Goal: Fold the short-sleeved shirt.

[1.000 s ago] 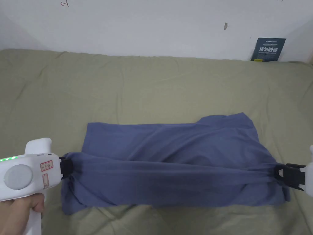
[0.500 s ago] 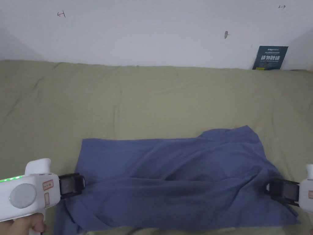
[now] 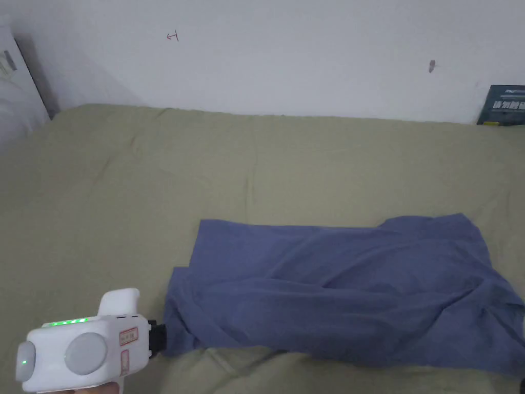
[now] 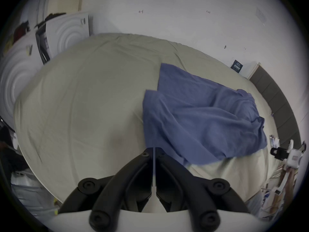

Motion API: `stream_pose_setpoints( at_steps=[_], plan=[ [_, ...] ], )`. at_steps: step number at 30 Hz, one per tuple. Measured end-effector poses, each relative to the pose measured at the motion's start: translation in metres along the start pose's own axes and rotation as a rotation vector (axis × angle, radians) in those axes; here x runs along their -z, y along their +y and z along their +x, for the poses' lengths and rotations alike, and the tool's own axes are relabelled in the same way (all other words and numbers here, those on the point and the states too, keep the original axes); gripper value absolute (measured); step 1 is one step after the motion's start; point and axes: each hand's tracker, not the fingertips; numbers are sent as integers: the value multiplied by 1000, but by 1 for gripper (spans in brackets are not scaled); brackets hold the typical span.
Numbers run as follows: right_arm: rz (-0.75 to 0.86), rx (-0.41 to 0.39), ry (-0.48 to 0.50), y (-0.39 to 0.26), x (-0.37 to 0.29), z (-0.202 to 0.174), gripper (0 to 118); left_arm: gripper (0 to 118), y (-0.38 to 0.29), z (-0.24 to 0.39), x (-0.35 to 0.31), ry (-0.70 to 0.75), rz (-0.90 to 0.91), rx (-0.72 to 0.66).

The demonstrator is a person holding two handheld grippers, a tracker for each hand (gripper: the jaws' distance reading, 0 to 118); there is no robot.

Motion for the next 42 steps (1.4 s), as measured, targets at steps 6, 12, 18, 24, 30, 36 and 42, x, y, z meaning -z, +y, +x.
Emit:
stream_pose_setpoints(
  at_steps=[6,12,18,24,30,36,42],
  plan=[
    [-14,2,15,5,3,1,0,114,12,15,30,33,-6,-20],
    [-33,-26,-1,17,15,9,0,107,12,21,65,74,-107,23],
    [-25,-17,-4,34,31,24,3,6,25,28,44,27,-44,62],
    [-49,52,11,57,58,45,117,6,30,29,44,27,-53,88],
    [-129,52,-23,70,92,43,18,6,36,29,51,50,-61,120],
    [-90,12,4,62,49,22,17,6,33,32,45,63,-74,119],
    [-42,27,12,38,8,19,17,6,27,27,23,71,-62,129]
  ],
)
